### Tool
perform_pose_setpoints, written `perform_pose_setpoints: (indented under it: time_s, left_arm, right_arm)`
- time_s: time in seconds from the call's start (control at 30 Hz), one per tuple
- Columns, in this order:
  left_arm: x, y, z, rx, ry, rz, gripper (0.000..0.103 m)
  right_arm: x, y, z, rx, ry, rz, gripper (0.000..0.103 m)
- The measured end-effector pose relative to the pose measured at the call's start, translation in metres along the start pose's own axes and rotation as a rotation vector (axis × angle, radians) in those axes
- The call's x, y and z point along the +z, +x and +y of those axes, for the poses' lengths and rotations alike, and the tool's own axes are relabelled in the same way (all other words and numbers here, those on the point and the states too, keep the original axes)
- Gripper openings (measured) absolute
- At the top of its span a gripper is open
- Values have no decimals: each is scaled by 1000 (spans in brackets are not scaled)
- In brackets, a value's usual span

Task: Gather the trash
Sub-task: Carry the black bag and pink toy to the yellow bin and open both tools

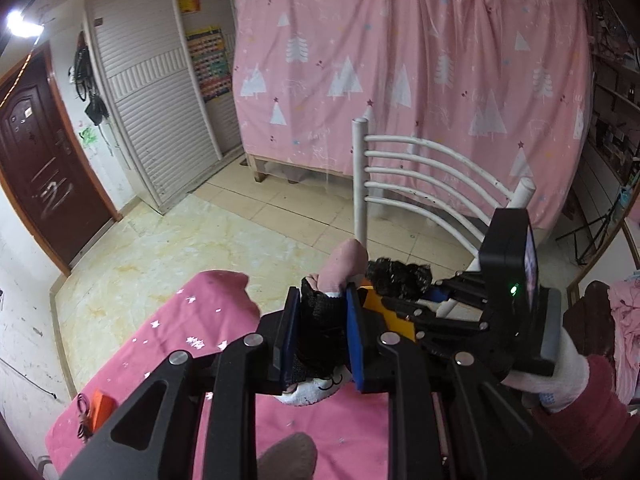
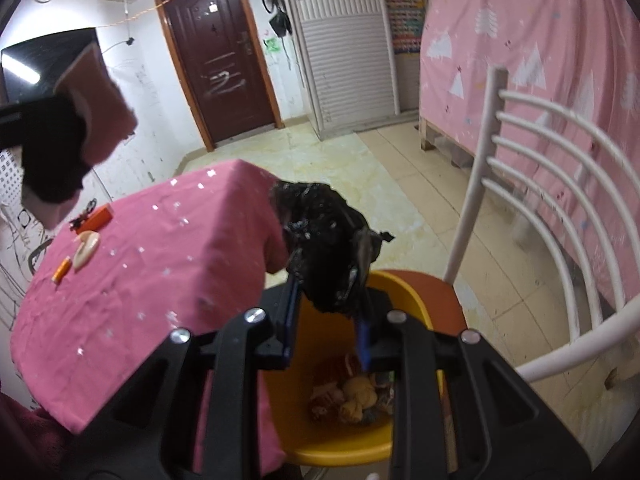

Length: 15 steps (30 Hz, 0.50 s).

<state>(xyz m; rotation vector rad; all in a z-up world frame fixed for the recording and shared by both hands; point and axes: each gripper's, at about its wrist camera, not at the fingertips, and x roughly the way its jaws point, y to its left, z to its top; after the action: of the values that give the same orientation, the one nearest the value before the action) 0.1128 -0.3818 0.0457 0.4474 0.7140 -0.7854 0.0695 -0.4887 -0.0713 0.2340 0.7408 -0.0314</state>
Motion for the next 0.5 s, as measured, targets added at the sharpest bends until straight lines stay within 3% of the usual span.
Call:
perform_pose_setpoints:
  time_s: [0.13,0.27,0.5]
  left_arm:
    - [7,22,-15,-10,17,30,14]
    - [15,42,-25,-29,13,57,14]
    - [20,74,-38,-60,2,102,19]
  right_arm:
    - [-7,5,-14,-1,30,14,27]
    - [-12,5,-24,-3,53,13,46]
    - [-12,0,-40,-16,89,-3,46]
